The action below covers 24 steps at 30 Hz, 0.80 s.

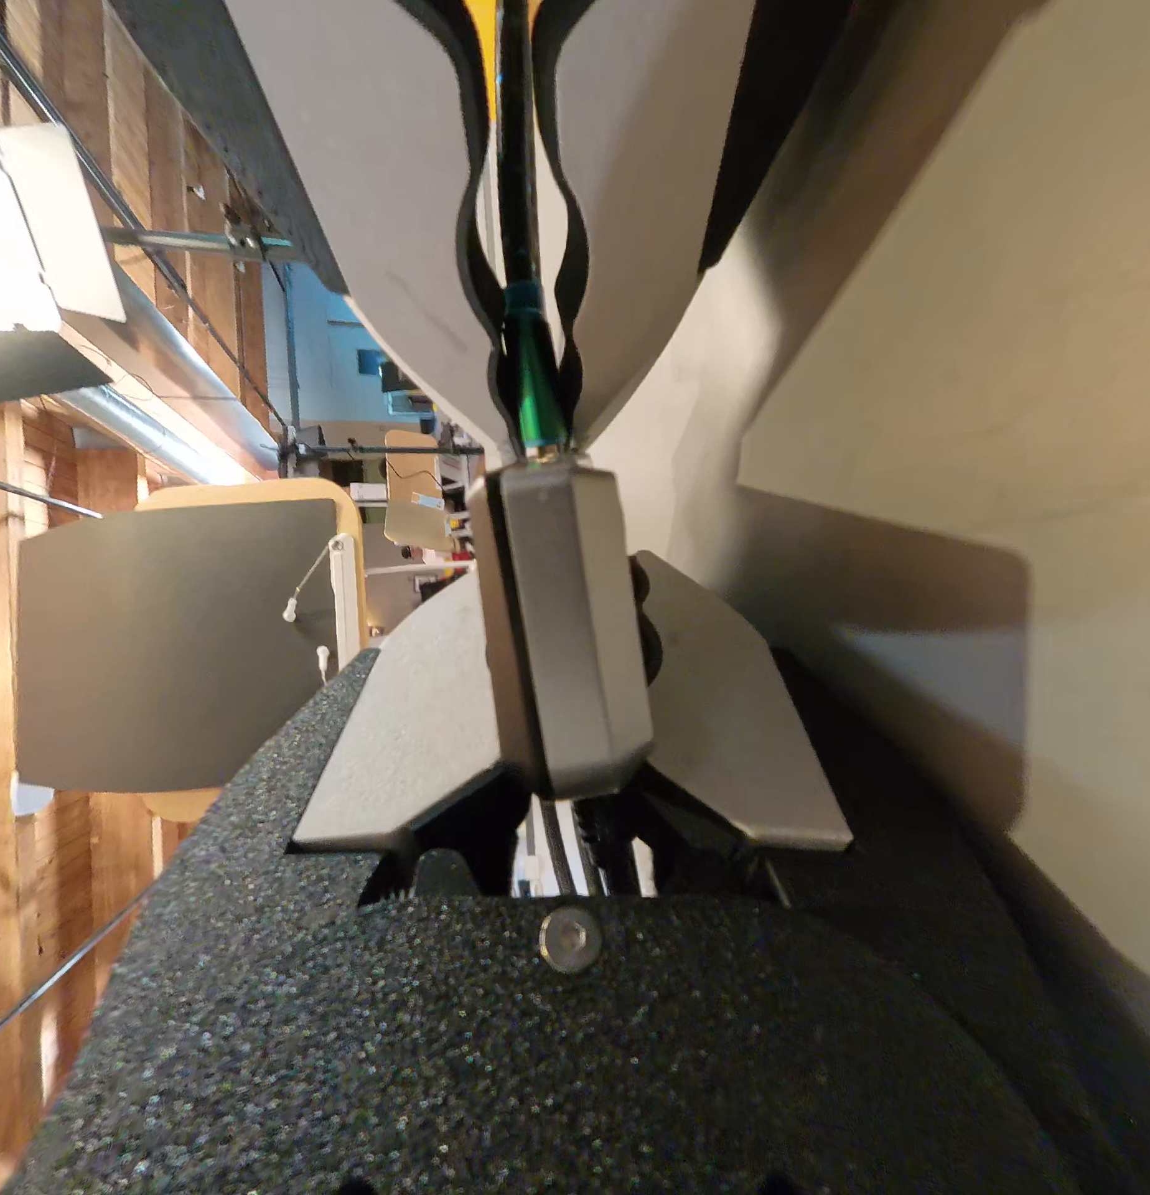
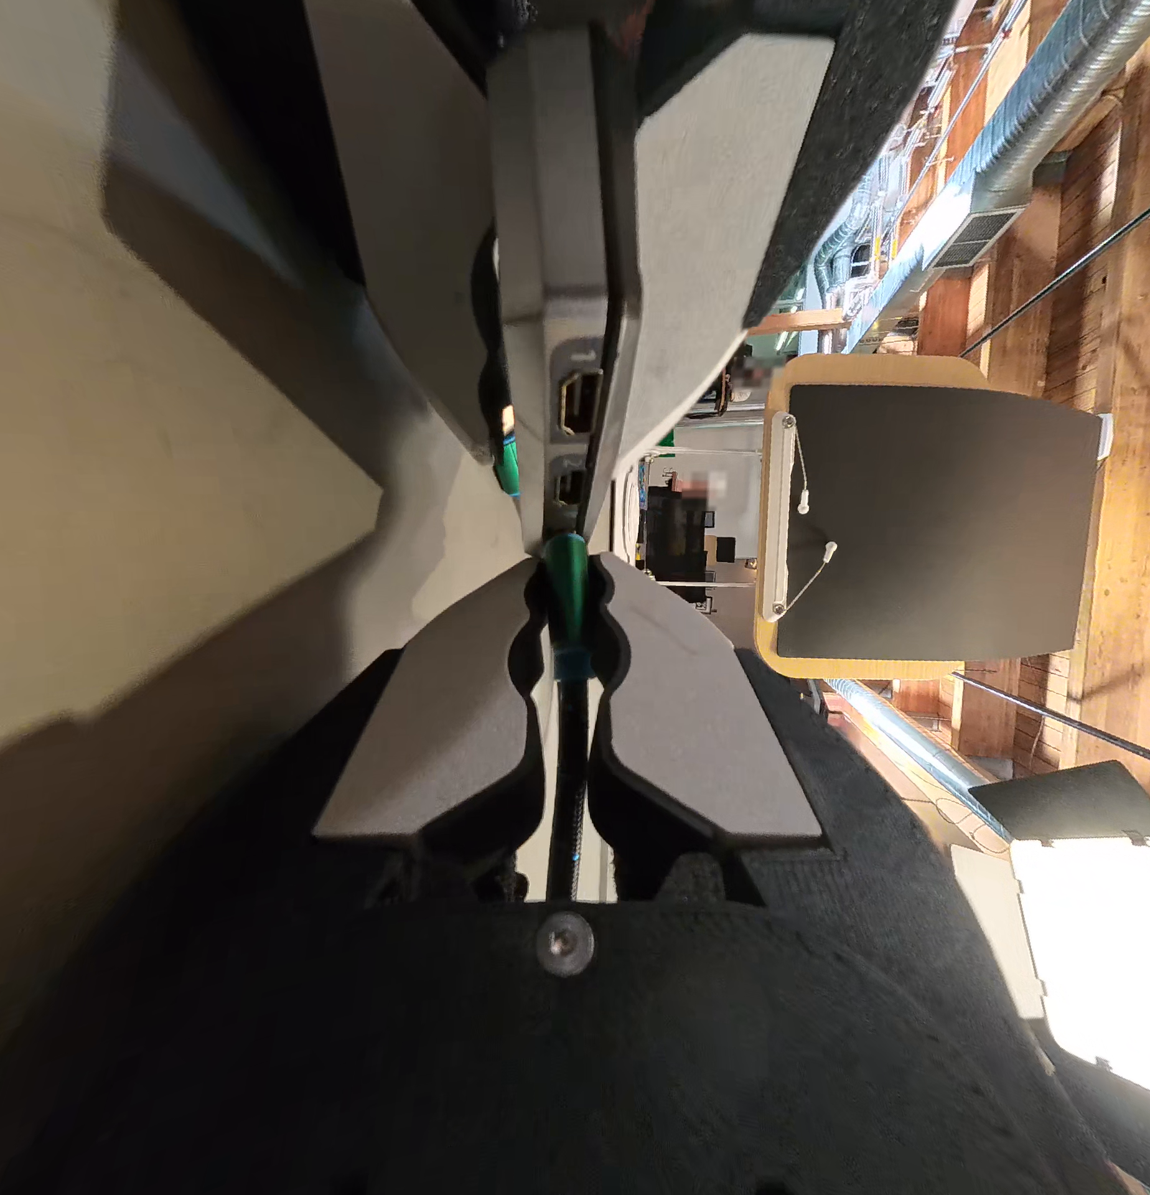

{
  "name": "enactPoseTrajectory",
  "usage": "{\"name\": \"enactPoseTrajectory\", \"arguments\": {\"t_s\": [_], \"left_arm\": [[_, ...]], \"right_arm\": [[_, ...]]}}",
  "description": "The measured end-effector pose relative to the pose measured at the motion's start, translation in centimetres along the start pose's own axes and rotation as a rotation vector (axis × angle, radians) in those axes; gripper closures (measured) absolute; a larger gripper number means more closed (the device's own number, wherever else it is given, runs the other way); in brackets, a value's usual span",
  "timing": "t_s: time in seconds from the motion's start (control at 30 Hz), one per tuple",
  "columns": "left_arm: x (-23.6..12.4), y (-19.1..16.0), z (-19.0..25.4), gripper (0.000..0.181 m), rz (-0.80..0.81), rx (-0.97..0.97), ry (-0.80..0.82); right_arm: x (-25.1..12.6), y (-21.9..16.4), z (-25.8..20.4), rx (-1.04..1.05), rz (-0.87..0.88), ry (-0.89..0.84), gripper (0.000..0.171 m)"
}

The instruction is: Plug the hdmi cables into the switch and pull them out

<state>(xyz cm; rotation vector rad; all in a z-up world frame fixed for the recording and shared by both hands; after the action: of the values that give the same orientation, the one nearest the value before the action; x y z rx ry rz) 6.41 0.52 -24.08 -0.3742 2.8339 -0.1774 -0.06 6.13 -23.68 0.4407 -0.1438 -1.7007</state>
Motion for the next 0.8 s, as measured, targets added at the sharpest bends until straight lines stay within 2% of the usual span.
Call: {"name": "enactPoseTrajectory", "arguments": {"t_s": [0.37,0.47,0.8], "left_arm": [[-0.8,1.7,-0.5,0.139,0.126,0.023,0.043],[-0.7,1.5,-0.3,0.141,0.114,-0.03,-0.019],[-0.7,1.6,-0.2,0.141,0.05,-0.043,-0.05]], "right_arm": [[-0.5,1.3,-0.2,-0.004,0.054,-0.01,0.16],[-0.5,1.2,-0.3,-0.015,0.065,-0.006,0.16],[-1.1,1.0,-0.2,-0.055,0.018,0.003,0.16]]}}
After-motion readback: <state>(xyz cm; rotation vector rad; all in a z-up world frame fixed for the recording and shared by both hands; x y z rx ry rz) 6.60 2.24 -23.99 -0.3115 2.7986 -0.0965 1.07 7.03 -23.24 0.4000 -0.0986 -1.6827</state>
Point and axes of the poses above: each gripper's, where its closed fingertips meet, x out along the fingers, y out of its top, z = x × y across the jaws, the point moved 6 cm from there along -x, back along the fingers, and after that the axes turned 15 degrees about x, right-handed, at the moved point
